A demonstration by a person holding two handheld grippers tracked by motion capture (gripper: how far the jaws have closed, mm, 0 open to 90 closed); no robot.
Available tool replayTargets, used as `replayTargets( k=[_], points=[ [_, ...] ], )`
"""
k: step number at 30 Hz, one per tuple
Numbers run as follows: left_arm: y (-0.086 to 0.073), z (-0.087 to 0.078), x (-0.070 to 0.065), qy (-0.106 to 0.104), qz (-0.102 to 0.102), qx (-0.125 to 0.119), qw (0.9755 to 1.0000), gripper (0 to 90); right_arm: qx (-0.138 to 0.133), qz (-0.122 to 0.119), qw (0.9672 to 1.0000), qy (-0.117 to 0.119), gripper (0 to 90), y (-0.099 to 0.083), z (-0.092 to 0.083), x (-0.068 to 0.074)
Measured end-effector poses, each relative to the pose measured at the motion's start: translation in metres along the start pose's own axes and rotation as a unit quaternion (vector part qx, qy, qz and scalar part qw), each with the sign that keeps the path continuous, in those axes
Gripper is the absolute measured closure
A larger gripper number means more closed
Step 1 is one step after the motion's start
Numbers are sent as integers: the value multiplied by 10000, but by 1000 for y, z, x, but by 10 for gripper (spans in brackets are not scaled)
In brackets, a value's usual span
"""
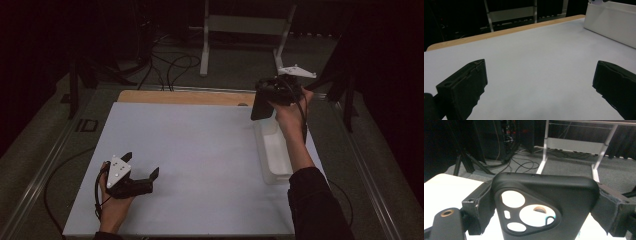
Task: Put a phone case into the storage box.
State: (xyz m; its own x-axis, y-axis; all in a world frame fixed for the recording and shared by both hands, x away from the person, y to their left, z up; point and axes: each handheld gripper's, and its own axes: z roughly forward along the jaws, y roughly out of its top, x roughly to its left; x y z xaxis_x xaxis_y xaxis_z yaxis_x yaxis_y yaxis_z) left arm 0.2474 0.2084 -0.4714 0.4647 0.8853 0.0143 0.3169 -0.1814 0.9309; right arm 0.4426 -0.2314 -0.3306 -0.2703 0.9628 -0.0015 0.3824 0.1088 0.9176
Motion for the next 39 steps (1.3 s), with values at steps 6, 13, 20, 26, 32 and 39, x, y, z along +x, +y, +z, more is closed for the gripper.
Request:
replayTargets(
  k=[6, 13, 20, 26, 32, 39],
  points=[
    [0, 0, 0, 0, 7, 12, 10000, 0, 33, 66, 9999, -117, 138, -3, -1, -9],
    [0, 1, 0, -1, 26, 28, 10000, 0, 65, 99, 9997, -211, 138, -6, -1, -17],
    [0, 0, 0, 8, 5, 12, 10000, 0, 89, 132, 9995, -279, 138, -9, -2, -23],
    [0, 0, 0, 13, -1, 5, 10000, 0, 122, 157, 9992, -353, 138, -12, -2, -28],
    [0, 0, 0, 13, 3, 7, 10000, 0, 159, 197, 9989, -400, 138, -16, -1, -31],
    [0, 0, 0, 9, 19, 15, 10000, 0, 203, 212, 9987, -426, 138, -22, 2, -34]
  ],
)
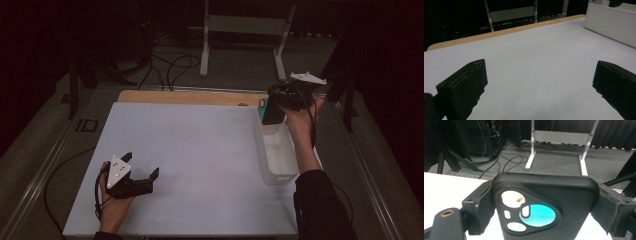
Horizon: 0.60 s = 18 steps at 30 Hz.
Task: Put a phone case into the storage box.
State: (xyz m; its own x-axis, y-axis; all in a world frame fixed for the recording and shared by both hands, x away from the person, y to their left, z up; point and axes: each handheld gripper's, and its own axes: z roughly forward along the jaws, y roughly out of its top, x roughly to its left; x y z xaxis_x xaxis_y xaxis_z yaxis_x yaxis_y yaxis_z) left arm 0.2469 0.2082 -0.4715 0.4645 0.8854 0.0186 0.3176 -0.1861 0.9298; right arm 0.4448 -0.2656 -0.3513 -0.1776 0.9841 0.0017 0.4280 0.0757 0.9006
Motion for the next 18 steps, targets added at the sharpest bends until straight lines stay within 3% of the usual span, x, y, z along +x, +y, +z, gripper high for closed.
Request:
replayTargets(
  k=[18],
  points=[
    [0, -1, 1, 10, -13, -22, 10000, 0, 92, 26, 10000, -20, 138, -9, 8, 0]
  ],
)
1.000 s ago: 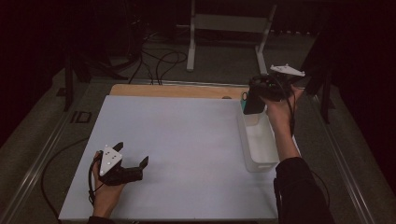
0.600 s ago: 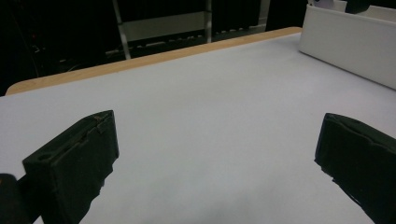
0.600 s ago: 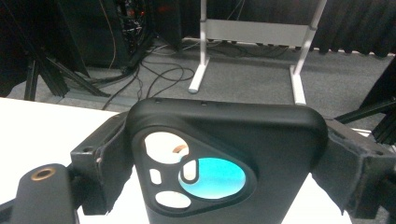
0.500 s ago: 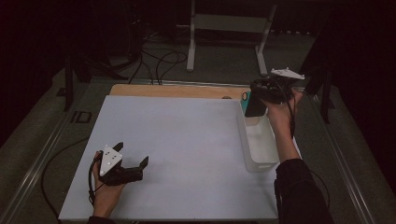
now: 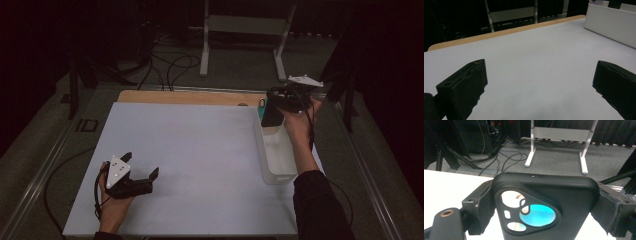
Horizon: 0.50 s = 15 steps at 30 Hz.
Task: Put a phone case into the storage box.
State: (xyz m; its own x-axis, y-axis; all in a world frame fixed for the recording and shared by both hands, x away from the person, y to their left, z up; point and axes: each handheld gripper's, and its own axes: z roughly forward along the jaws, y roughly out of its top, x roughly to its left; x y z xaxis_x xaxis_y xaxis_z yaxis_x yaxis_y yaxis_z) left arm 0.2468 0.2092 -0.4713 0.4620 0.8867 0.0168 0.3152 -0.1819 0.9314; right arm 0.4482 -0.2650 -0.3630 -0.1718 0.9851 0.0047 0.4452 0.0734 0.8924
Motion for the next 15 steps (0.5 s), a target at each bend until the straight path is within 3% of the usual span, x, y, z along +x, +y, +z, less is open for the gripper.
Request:
replayTargets(
  k=[15],
  points=[
    [0, -1, 0, 12, 7, -1, 10000, 0, 91, 0, 10000, -6, 137, -9, 8, 1]
  ],
)
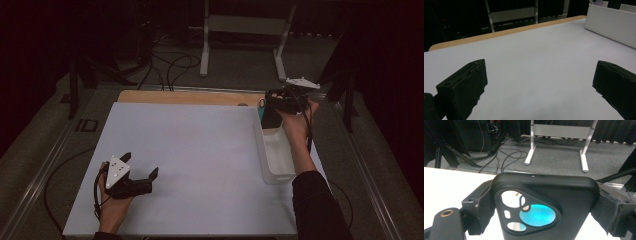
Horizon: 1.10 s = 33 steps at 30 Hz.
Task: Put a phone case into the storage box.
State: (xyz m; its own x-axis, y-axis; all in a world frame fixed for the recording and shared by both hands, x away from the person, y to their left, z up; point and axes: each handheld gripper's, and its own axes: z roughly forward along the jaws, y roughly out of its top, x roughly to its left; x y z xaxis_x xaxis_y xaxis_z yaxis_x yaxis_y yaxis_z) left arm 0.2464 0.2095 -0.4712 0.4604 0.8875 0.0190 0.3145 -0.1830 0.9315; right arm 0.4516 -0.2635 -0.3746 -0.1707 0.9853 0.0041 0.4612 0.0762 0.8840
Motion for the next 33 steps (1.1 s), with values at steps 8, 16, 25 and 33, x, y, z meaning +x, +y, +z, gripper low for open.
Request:
replayTargets(
  k=[8, 16, 25, 33],
  points=[
    [0, 0, 0, 2, -3, -5, 10000, 0, 54, -7, 10000, -14, 137, -4, 5, 0],
    [0, 0, 0, -1, -4, -5, 10000, 0, 106, 3, 9999, -44, 136, -9, 12, 1],
    [0, 0, 0, 4, -4, 0, 10000, 0, 193, 3, 9998, -82, 136, -16, 19, 1],
    [0, 0, 0, 3, -15, -9, 10000, 0, 260, -21, 9996, -130, 136, -23, 23, 1]
  ],
)
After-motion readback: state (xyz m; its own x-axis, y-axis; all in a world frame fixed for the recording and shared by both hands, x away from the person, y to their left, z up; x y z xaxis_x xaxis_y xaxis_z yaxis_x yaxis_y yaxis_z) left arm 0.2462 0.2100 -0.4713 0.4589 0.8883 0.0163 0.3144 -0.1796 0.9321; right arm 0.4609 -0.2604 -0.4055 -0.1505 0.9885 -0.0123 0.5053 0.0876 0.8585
